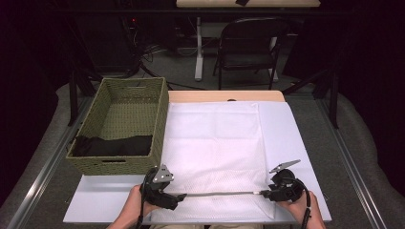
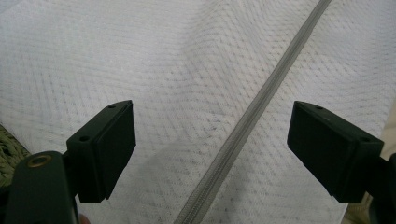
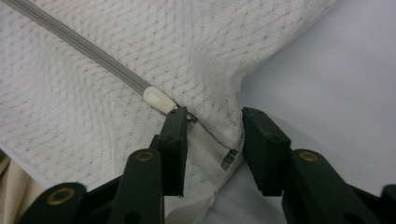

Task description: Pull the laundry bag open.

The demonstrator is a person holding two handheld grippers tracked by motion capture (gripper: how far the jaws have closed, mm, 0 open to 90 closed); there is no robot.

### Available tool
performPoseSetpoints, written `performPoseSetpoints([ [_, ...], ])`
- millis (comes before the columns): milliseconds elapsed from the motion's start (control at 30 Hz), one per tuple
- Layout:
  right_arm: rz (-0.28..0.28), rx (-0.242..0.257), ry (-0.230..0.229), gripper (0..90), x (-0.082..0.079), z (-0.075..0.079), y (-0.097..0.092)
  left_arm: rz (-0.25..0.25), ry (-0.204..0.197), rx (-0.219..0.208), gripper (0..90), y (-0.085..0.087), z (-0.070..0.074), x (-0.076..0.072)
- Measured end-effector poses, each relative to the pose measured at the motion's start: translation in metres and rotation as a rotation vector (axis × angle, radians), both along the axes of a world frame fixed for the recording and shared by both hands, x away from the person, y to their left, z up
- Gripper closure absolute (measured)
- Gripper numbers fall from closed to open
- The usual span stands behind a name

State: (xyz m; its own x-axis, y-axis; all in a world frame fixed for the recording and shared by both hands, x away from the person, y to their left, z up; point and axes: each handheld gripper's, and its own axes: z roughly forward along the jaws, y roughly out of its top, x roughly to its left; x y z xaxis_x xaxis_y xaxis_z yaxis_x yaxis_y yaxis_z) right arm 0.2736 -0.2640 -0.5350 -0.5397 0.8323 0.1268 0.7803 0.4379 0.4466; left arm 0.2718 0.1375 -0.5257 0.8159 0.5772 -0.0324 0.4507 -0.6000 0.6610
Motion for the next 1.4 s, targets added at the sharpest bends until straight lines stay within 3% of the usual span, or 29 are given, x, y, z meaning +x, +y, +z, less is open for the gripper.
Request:
performPoseSetpoints([
  [167, -0.003, -0.027, -0.026, 69.5, -0.002, 0.0, 0.001, -0.022, 0.003, 0.001, 16.3, -0.003, -0.003, -0.001],
  [400, 0.005, 0.011, -0.012, 83.0, -0.003, 0.0, 0.003, -0.042, 0.019, 0.009, 17.6, -0.007, 0.0, -0.003],
  [533, 0.012, 0.021, -0.023, 83.5, -0.004, 0.003, 0.001, -0.062, 0.007, 0.012, 16.6, -0.013, 0.003, -0.008],
  [600, 0.01, 0.022, -0.03, 83.6, -0.006, 0.005, 0.0, -0.065, 0.007, 0.039, 16.4, -0.016, 0.003, -0.009],
  [900, 0.02, 0.038, -0.068, 83.5, -0.01, 0.014, 0.001, -0.105, 0.017, 0.04, 11.3, -0.026, 0.008, -0.014],
  [1167, 0.038, 0.035, -0.085, 83.4, -0.013, 0.018, 0.001, -0.174, 0.047, 0.044, 8.5, -0.058, 0.008, -0.01],
  [1400, 0.036, 0.047, -0.09, 83.4, -0.013, 0.019, 0.001, -0.223, 0.039, 0.034, 8.1, -0.082, 0.012, -0.006],
])
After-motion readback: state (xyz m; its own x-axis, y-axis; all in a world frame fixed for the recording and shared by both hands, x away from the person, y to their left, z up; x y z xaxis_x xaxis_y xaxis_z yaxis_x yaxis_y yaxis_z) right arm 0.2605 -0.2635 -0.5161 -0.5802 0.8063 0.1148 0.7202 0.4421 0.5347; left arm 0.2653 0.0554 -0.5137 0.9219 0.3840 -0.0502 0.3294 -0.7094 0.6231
